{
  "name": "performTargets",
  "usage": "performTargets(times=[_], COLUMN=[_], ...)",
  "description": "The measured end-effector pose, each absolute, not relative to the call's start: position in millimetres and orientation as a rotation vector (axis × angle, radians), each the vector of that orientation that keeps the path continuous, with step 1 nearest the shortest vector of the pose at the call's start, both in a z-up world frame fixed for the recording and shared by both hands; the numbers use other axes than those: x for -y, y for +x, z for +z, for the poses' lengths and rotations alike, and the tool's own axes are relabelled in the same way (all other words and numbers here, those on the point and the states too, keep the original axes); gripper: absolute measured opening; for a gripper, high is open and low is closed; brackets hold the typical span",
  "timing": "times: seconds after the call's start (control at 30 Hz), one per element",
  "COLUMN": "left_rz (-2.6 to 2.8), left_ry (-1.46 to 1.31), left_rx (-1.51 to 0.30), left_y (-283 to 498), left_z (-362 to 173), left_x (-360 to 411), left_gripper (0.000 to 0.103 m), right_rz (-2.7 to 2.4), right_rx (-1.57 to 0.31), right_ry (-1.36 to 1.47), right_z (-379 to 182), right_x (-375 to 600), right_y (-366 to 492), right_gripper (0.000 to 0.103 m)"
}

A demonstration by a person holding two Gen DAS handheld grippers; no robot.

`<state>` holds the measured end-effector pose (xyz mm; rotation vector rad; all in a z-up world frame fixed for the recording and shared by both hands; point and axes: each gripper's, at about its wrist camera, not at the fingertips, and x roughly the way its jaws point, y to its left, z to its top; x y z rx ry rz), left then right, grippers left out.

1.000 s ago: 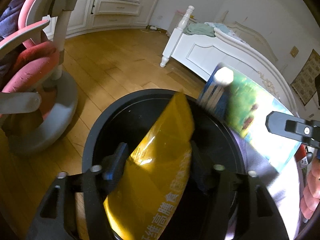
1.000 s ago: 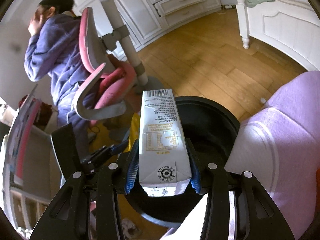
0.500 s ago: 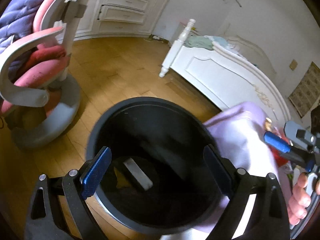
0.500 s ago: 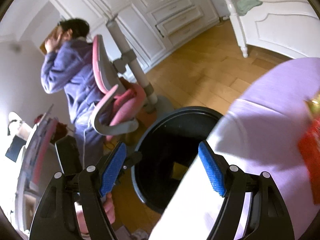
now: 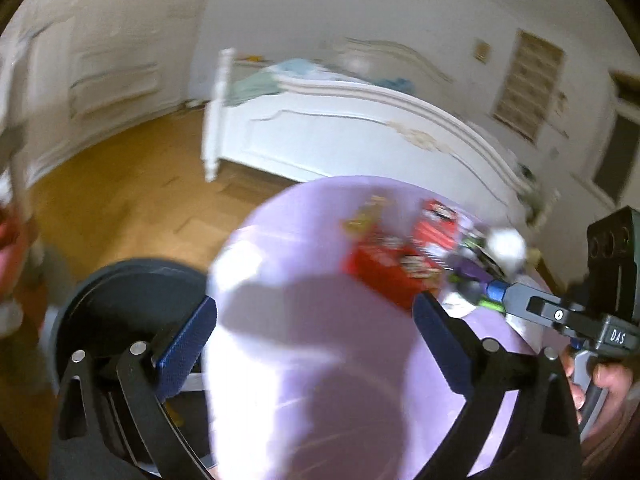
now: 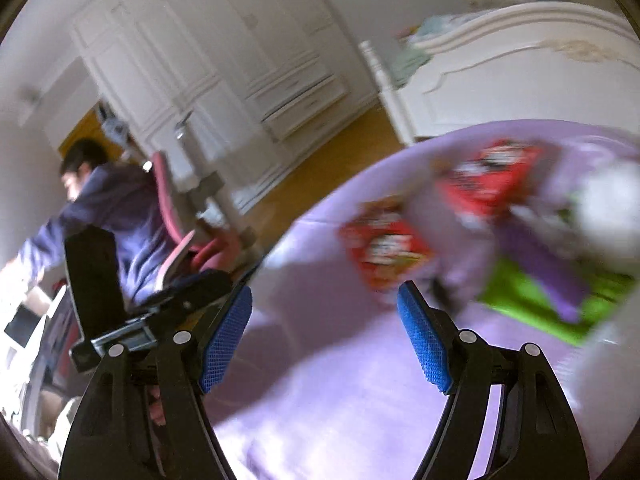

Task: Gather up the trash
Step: 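Grasp the red milk box with the left tool while the right tool grasps the white fluffy item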

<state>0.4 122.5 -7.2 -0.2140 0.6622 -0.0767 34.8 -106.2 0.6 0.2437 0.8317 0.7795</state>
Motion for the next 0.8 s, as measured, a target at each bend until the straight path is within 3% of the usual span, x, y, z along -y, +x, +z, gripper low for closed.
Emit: performTargets(times=[0.37,0.8], left_rz=[-0.139,-0.111], left_ry=[0.118,0.118], left_rx=[-0.793,-0.863], left_y=[70.4,100.5], left_z=[-30.4,-41.4], left_x=[-35.9,-43.0], left_gripper=[0.098,0.098], right_rz=[0.527,0.483], right_rx=[-0.725,-0.693], right_ry=[0.291,0.094], right_z=[-1.0,1.3], right_x=[236.3,210.4], right_y=[47.6,99.9], right_gripper=[0.075,0.075])
